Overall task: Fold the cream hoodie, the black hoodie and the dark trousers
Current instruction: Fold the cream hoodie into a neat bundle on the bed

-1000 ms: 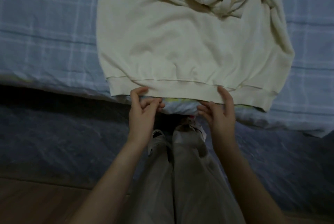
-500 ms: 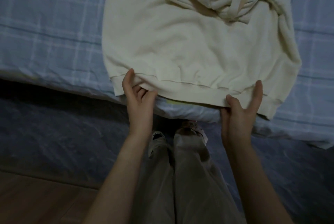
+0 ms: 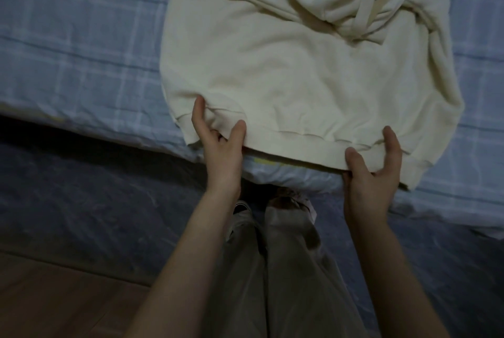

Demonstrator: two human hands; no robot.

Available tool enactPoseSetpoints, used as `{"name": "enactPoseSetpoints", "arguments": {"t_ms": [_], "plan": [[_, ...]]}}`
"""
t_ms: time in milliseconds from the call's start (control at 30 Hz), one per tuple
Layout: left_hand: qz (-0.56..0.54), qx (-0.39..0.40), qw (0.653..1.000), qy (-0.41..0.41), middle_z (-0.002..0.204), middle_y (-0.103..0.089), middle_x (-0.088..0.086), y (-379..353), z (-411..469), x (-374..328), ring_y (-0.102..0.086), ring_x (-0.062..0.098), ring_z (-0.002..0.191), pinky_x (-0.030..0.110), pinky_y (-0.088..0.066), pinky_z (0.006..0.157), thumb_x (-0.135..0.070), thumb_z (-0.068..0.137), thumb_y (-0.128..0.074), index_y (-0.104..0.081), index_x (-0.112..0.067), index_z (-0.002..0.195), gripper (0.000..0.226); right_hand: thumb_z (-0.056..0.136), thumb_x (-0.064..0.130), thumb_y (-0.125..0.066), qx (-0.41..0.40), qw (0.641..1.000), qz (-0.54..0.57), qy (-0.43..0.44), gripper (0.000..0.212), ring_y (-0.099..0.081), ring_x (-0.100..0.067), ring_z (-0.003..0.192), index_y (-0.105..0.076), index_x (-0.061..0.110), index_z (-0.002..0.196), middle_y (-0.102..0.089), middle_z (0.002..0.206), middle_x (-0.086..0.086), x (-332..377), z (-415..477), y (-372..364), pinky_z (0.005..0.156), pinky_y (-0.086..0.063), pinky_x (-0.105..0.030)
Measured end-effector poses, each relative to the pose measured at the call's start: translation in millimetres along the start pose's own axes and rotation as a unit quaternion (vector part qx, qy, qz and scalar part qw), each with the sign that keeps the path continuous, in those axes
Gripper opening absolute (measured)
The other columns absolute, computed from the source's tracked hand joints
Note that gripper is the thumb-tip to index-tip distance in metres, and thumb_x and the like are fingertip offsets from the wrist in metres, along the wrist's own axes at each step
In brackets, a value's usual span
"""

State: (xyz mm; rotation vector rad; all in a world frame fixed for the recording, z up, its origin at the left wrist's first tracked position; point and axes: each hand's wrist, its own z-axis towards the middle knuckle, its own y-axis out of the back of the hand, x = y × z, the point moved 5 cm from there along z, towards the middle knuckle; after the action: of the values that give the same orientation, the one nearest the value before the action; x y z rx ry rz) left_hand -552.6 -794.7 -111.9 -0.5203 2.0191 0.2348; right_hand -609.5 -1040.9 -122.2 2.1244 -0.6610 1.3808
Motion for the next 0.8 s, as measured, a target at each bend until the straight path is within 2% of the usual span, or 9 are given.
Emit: {"name": "enactPoseSetpoints", "arguments": {"t_ms": [67,133,233,367,500,600,700,800], "plan": [[0.011,-0.018,0.999,-0.041,0.142,-0.039,-0.01,1,-7,-4,-0.049,0.012,0.129,0.031,-0.045,0.107,0.005,0.091,-0.058,-0.025,-0.025,0.146,0.071,0.082,0.018,-0.073,-0.003,1.0,-0.009,0.014,0.063,-0.043,-0.008,0.137,-0.053,0.037,0.138,-0.049,0.145,0.015,2,-1,0,0.116,-0.037,-0.044],[0.0,-0.042,0.997,-0.07,0.13,-0.048,-0.005,4,-9,-9,-0.058,0.011,0.118,0.028,-0.05,0.1,0.012,0.088,-0.058,-0.032,-0.019,0.135,0.062,0.081,0.018,-0.075,-0.003,1.0,-0.005,0.018,0.062,-0.044,-0.008,0.137,-0.055,0.037,0.137,-0.05,0.144,0.016,10,-1,0,0.116,-0.038,-0.044],[-0.002,-0.045,0.994,-0.103,0.121,-0.052,-0.002,6,-9,-24,-0.061,0.009,0.107,0.028,-0.052,0.095,0.015,0.085,-0.059,-0.038,-0.016,0.125,0.055,0.084,0.012,-0.075,-0.008,0.998,-0.04,0.054,0.06,-0.046,0.001,0.131,-0.055,0.029,0.138,-0.051,0.139,0.018,34,-2,2,0.115,-0.039,-0.032],[0.039,-0.031,0.987,-0.153,0.111,-0.057,-0.01,-6,-2,-54,-0.059,0.001,0.102,0.019,-0.048,0.091,0.007,0.085,-0.066,-0.052,-0.011,0.116,0.039,0.084,0.013,-0.078,-0.016,0.992,-0.064,0.112,0.057,-0.051,0.001,0.126,-0.056,0.025,0.136,-0.055,0.134,0.016,77,8,2,0.109,-0.045,-0.028],[0.038,-0.022,0.981,-0.191,0.111,-0.062,-0.004,-30,14,-91,-0.062,0.008,0.102,0.023,-0.049,0.091,0.001,0.084,-0.07,-0.059,-0.018,0.109,0.033,0.086,0.012,-0.076,-0.004,0.986,-0.056,0.156,0.053,-0.055,0.009,0.115,-0.056,0.018,0.135,-0.057,0.131,0.012,122,28,-9,0.092,-0.046,-0.009],[0.025,-0.01,0.975,-0.219,0.112,-0.061,0.003,-52,33,-120,-0.062,0.009,0.1,0.022,-0.05,0.09,0.001,0.084,-0.071,-0.059,-0.02,0.107,0.033,0.086,0.015,-0.077,0.001,0.981,-0.063,0.186,0.051,-0.056,0.001,0.119,-0.058,0.021,0.132,-0.058,0.132,0.01,152,49,-20,0.095,-0.047,-0.011],[0.02,-0.009,0.966,-0.258,0.109,-0.062,-0.002,-79,63,-154,-0.062,0.004,0.097,0.018,-0.049,0.086,0.0,0.083,-0.072,-0.059,-0.017,0.109,0.033,0.084,0.016,-0.078,0.012,0.972,-0.069,0.224,0.048,-0.056,0.009,0.113,-0.06,0.025,0.128,-0.058,0.12,0.024,187,86,-40,0.093,-0.047,-0.009],[0.036,-0.016,0.951,-0.308,0.106,-0.06,-0.008,-108,96,-186,-0.059,-0.002,0.094,0.016,-0.047,0.086,-0.002,0.083,-0.073,-0.057,-0.015,0.11,0.034,0.085,0.019,-0.078,0.046,0.958,-0.091,0.267,0.047,-0.054,0.012,0.112,-0.059,0.025,0.128,-0.057,0.119,0.027,221,129,-64,0.092,-0.045,-0.009]]}}
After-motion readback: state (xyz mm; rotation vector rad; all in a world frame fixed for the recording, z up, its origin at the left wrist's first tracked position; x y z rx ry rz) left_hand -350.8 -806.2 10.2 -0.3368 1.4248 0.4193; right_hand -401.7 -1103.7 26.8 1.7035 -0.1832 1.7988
